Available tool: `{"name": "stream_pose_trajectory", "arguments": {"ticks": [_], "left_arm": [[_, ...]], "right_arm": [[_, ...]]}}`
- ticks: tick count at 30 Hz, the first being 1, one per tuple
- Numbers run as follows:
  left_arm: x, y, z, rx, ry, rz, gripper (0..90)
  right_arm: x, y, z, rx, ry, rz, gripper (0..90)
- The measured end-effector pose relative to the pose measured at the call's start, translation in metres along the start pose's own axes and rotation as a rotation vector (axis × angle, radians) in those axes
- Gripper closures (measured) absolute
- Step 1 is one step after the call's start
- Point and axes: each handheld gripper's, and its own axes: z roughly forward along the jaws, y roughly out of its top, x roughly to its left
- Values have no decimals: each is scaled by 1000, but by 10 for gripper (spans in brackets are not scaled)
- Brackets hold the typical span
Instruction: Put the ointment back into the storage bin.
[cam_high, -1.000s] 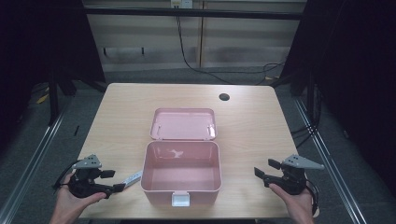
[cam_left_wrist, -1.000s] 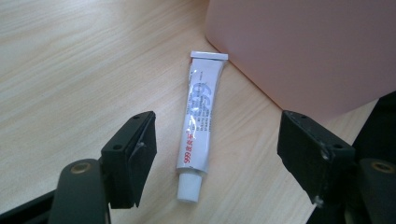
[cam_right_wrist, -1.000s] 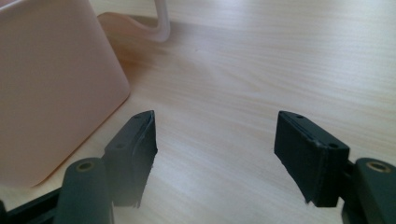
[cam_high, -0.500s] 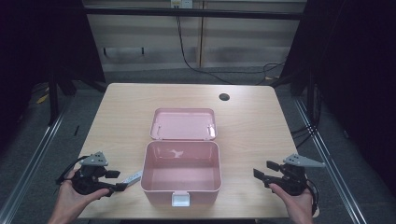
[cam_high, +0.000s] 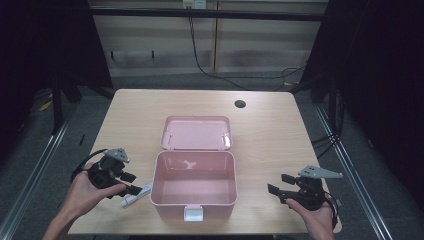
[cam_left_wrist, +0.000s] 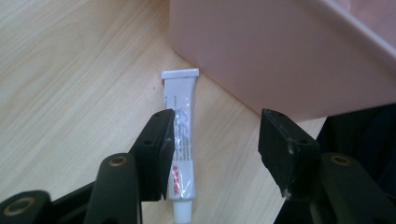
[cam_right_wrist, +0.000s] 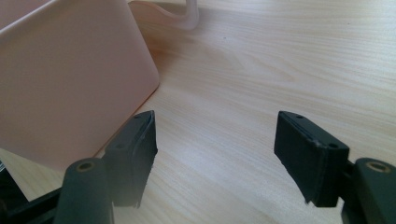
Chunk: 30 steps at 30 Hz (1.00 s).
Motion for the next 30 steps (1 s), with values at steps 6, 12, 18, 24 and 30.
{"name": "stream_pose_trajectory", "arguments": {"ticks": [6, 12, 18, 24, 30], "left_arm": [[4, 4, 15, 42, -12, -10, 497], [10, 2, 26, 86, 1, -11, 501], [15, 1, 37, 113, -7, -4, 602], [19, -1, 45, 135, -19, -1, 618], [23, -1, 51, 155, -11, -10, 618]], "right_arm": [[0, 1, 1, 8, -4, -8, 268], [1, 1, 1, 8, 0, -12, 268], [1, 1, 1, 16, -3, -15, 262], [1, 0, 2, 22, -4, -12, 260], [0, 0, 2, 26, -3, -14, 258]]}}
